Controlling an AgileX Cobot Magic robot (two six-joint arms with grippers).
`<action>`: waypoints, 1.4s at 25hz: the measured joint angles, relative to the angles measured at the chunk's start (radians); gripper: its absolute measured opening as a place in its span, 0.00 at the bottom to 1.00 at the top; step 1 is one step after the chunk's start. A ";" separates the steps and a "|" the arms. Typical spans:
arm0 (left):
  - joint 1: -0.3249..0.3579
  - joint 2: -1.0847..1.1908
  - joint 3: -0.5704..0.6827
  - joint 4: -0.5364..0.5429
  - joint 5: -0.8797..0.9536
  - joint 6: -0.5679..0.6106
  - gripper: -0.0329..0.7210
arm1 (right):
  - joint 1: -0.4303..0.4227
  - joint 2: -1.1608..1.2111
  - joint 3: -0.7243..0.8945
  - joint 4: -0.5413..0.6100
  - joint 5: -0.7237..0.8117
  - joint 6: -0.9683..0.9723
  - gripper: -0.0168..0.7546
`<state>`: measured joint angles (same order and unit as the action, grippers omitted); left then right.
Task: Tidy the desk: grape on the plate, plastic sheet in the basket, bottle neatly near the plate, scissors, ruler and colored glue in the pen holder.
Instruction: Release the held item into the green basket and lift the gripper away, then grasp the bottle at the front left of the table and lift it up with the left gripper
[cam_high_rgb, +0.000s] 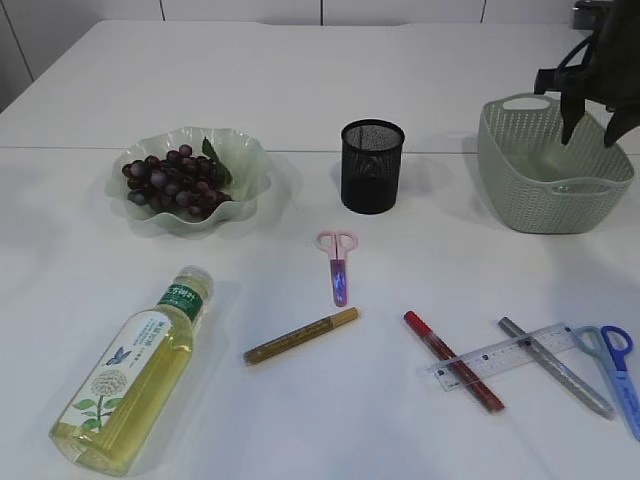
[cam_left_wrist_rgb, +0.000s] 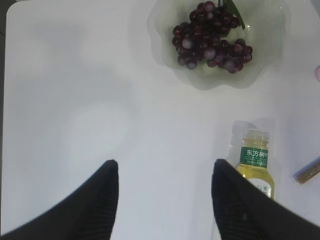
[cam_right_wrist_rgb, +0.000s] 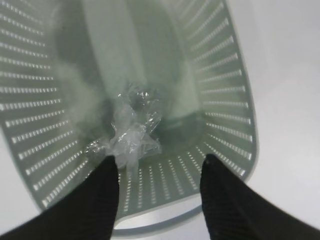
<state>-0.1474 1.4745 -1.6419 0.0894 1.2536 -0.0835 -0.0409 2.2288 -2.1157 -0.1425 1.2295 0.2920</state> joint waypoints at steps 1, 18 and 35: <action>0.000 0.000 0.000 0.000 0.000 0.000 0.62 | 0.000 0.000 0.000 0.011 0.000 -0.010 0.55; 0.000 0.000 0.011 -0.080 0.000 -0.002 0.62 | 0.000 -0.378 0.347 0.276 0.007 -0.194 0.52; -0.092 0.029 0.268 -0.184 -0.004 -0.010 0.79 | 0.000 -0.898 0.865 0.385 0.009 -0.231 0.52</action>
<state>-0.2392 1.5030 -1.3739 -0.0951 1.2499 -0.0932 -0.0409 1.3311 -1.2503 0.2425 1.2389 0.0614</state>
